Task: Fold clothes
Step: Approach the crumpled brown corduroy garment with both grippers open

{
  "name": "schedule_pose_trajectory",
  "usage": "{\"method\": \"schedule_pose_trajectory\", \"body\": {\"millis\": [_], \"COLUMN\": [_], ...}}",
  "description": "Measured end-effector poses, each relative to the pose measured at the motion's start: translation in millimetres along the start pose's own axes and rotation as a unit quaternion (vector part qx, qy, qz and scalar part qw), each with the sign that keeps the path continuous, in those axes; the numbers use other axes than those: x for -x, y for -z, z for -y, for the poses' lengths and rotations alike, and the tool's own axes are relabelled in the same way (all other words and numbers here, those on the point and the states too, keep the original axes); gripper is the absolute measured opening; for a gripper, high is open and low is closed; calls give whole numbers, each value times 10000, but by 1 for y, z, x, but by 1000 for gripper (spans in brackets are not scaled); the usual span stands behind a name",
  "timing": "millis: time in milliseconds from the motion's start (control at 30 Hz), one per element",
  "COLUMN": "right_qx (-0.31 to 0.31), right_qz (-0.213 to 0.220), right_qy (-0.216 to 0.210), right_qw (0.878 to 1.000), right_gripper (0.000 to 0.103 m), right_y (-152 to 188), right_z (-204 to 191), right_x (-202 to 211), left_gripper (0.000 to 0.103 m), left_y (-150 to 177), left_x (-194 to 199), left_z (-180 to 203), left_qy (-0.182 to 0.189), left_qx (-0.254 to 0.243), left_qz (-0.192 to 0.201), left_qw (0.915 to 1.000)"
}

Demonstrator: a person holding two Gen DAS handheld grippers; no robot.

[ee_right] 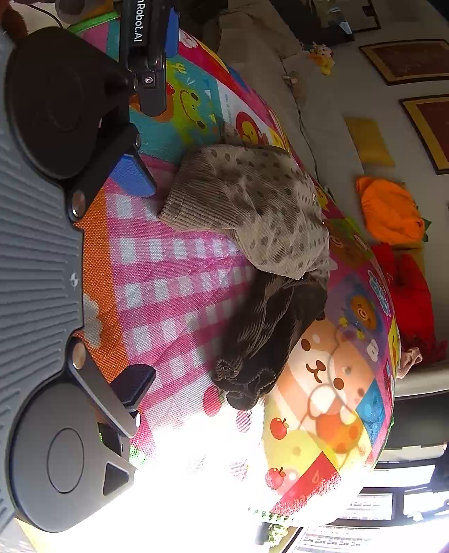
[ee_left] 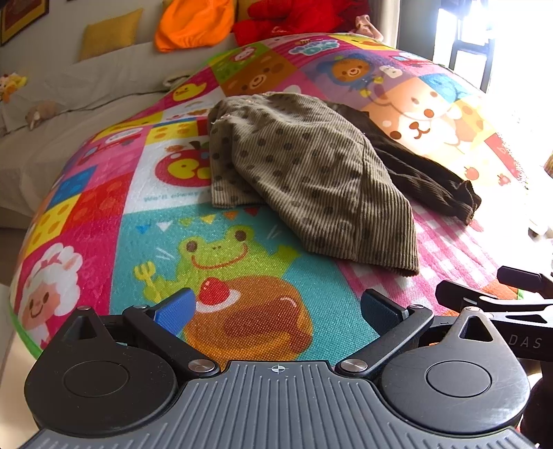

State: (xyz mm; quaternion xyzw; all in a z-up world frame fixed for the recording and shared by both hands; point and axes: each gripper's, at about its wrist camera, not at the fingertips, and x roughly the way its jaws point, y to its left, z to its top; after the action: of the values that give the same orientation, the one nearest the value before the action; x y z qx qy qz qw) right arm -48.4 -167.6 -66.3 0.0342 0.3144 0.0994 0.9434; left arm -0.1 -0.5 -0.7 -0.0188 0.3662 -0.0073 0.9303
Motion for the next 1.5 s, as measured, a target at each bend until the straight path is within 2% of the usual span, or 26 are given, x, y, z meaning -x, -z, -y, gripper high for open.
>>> {"method": "schedule_pose_trajectory", "body": {"millis": [1500], "right_qx": [6], "right_qz": [-90], "right_qy": [141], "right_qw": [9999], "right_gripper": [103], "right_y": [1], "right_z": [0], "right_x": [1], "left_gripper": [103], "left_y": [2], "left_x": [-4], "left_z": [-1], "left_qy": [-32], "left_qx": [15], "left_qz": [-164], "left_qw": [9999]}}
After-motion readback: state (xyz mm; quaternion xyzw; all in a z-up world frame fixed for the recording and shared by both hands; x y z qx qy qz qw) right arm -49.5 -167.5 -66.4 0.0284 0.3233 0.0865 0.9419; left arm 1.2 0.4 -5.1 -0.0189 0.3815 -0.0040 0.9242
